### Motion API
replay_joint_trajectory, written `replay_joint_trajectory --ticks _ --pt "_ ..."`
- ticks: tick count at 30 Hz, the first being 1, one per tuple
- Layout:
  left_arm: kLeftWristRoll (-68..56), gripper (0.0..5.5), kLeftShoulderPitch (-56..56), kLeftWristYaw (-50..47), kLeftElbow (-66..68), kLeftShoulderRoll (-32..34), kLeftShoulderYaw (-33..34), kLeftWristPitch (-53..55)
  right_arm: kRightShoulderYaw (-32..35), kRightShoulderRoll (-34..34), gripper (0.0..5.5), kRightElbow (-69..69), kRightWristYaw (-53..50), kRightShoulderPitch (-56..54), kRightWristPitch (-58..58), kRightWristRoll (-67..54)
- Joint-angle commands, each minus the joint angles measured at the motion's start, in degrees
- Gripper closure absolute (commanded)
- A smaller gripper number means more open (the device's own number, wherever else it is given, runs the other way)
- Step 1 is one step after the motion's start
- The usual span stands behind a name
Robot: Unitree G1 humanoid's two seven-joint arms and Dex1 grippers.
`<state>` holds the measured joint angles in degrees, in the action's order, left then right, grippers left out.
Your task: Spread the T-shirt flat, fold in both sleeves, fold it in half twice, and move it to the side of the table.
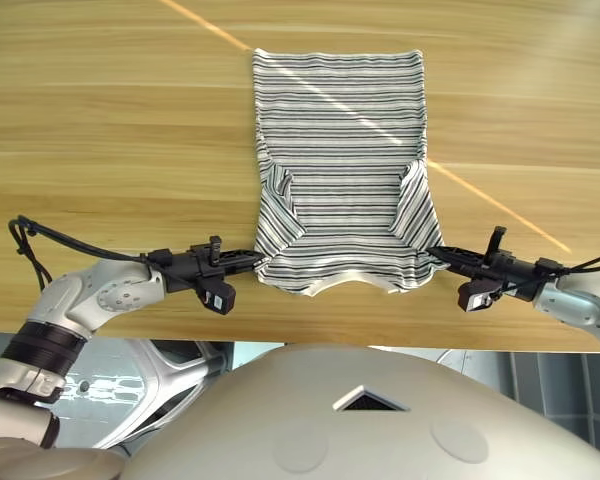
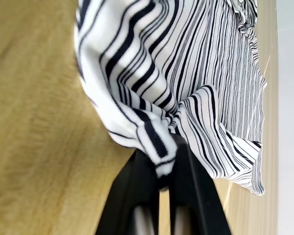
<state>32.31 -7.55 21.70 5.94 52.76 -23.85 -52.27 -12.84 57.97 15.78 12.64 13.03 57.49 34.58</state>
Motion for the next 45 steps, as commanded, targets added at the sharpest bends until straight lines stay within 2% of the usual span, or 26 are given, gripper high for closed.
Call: replay_joint_trajectory --ticks 1,10,16,20,27,31,37,41,45 --pt "6.3 5.47 -2.7 2.5 6.0 -1.7 -4.2 3.8 0.7 0.7 5.5 2.4 0.5 -1.5 -0.2 -0.8" --pt "2.7 5.48 -5.1 0.5 5.5 -0.5 -1.0 4.8 0.9 0.1 5.5 7.7 -1.5 -5.3 2.8 -0.1" --pt "-9.0 5.48 -11.2 0.4 -2.7 -2.5 2.1 7.2 1.4 -1.3 5.5 -1.4 0.9 0.8 1.3 -9.8" --pt "-18.9 5.48 -27.0 -1.8 -17.1 2.4 14.0 8.0 8.1 3.1 5.5 -7.4 2.3 9.0 -0.5 -21.3" --pt "-25.7 5.48 -40.5 -1.8 -24.0 0.1 27.5 6.2 18.4 2.2 5.5 -12.3 4.5 19.8 -4.0 -26.5" --pt "-27.7 5.48 -34.0 0.8 -21.1 -2.3 24.4 7.1 17.5 -0.6 5.5 -15.7 6.1 17.3 -5.4 -26.6" --pt "-35.7 5.48 -10.6 2.9 -6.9 -15.9 17.3 14.1 7.5 -12.8 5.5 -5.7 9.8 -8.6 -10.2 -26.7" --pt "-36.4 5.48 -1.1 2.2 1.0 -22.8 16.8 17.1 5.6 -19.4 5.5 2.9 9.7 -18.4 -12.5 -26.9" --pt "-37.2 5.48 7.5 0.6 8.6 -27.5 19.1 19.7 5.6 -24.8 5.5 12.8 8.9 -27.7 -14.6 -26.5"
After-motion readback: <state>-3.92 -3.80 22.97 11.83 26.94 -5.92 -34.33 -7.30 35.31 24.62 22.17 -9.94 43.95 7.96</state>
